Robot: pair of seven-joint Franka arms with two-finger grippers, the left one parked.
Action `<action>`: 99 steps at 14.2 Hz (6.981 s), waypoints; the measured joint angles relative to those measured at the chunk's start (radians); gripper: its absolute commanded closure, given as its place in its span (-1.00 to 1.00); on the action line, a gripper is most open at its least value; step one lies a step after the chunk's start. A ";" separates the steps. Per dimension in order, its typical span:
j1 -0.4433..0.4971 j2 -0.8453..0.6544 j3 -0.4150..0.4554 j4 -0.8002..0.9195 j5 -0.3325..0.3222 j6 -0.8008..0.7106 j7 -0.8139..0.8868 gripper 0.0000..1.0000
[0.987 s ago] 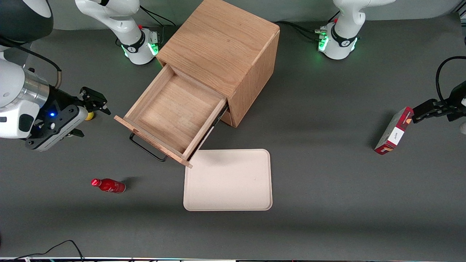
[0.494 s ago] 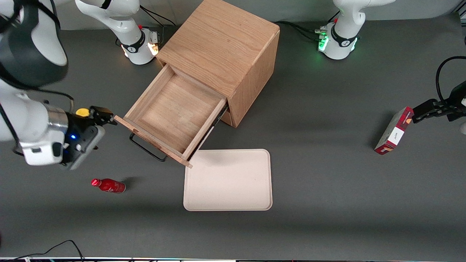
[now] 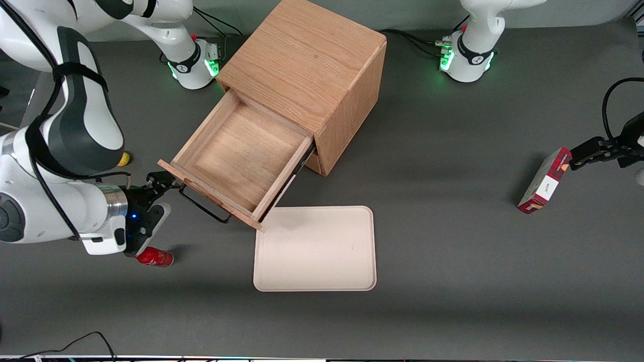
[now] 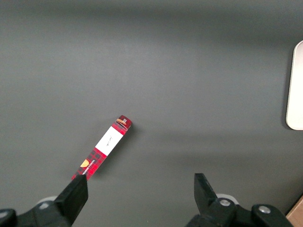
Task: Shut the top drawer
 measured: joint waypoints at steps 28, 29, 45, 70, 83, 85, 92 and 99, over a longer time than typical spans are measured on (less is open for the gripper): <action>-0.003 0.125 0.000 -0.038 0.104 0.154 0.130 -1.00; -0.003 0.125 0.000 -0.042 0.105 0.156 0.130 -1.00; -0.022 -0.071 0.001 -0.358 0.196 0.307 0.165 -1.00; -0.018 -0.470 0.159 -0.937 0.337 0.553 0.390 -1.00; -0.023 -0.618 0.220 -1.080 0.432 0.590 0.452 -1.00; -0.024 -0.619 0.221 -1.080 0.433 0.590 0.453 -1.00; -0.023 -0.648 0.239 -0.961 0.418 0.477 0.453 -1.00; -0.034 -0.708 0.201 -0.523 0.176 0.123 0.643 -1.00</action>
